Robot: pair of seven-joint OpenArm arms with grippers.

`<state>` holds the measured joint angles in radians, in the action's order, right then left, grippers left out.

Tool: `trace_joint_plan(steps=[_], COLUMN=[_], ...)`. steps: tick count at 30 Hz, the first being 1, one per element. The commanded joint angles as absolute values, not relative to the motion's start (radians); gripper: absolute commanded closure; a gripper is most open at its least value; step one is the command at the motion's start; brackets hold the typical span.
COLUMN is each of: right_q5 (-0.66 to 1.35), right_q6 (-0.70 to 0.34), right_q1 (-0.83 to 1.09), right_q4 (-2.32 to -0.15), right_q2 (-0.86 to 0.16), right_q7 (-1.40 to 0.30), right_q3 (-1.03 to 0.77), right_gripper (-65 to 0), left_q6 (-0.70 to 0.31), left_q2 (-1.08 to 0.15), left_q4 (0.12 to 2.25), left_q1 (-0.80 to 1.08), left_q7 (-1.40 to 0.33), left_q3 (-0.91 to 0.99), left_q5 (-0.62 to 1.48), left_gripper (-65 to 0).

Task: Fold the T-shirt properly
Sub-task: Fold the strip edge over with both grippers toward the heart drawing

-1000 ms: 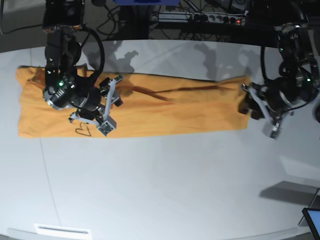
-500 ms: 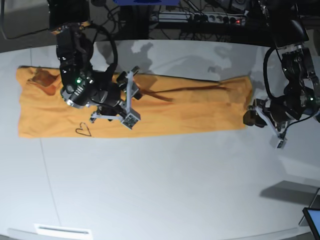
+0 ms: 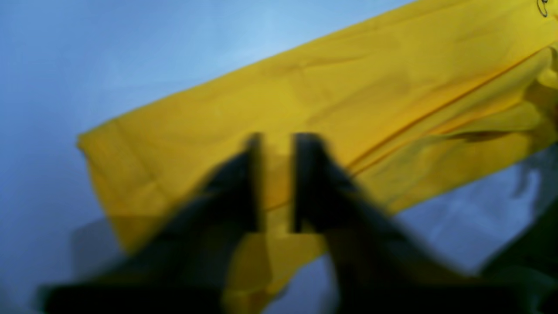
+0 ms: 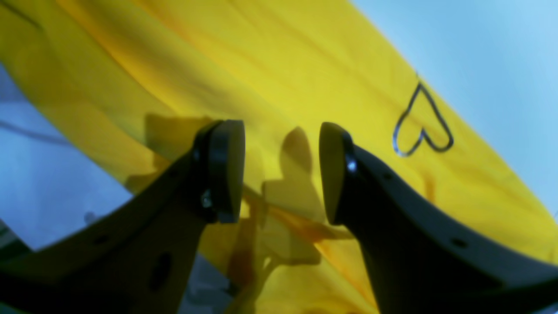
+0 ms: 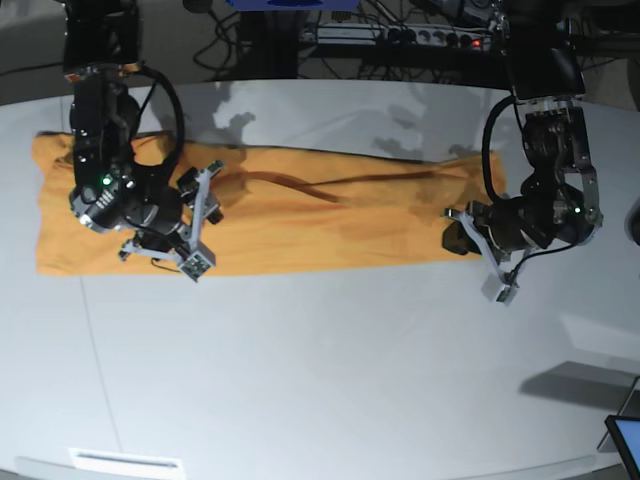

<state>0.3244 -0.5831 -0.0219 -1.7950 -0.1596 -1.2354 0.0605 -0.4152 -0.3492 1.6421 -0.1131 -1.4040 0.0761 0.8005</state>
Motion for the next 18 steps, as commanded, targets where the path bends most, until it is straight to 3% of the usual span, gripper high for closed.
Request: trace_joint_plan(steps=[1,5,12,18], right_q5=[0.332,0.332,0.332,0.332], right_q6=[-0.582,-0.582,-0.582,-0.582], right_q1=[-0.039,-0.035,-0.036,-0.036], right_q4=[-1.793,-1.738,-1.601,-1.455], right_q2=[-0.168,-0.17,-0.17,-0.165], right_q7=[-1.216,-1.162,-1.092,-1.018], right_q3=[0.027,-0.038,-0.044,-0.041], right_gripper=[-22.6,0.0,-0.3,-0.3], left_q6=[-0.412,-0.412,-0.412,-0.414], left_q2=[-0.352,-0.329,-0.334,-0.323], left_q4=[1.659,1.662,1.65,1.498], left_q1=[-0.125,-0.116,-0.064,-0.058], left_q7=[-1.396,-1.396,-1.317,-1.231], left_q3=[0.084,0.082,-0.045,-0.094], left_q5=[0.768,0.619,0.489,0.407], left_gripper=[0.0,0.0,0.0,0.0])
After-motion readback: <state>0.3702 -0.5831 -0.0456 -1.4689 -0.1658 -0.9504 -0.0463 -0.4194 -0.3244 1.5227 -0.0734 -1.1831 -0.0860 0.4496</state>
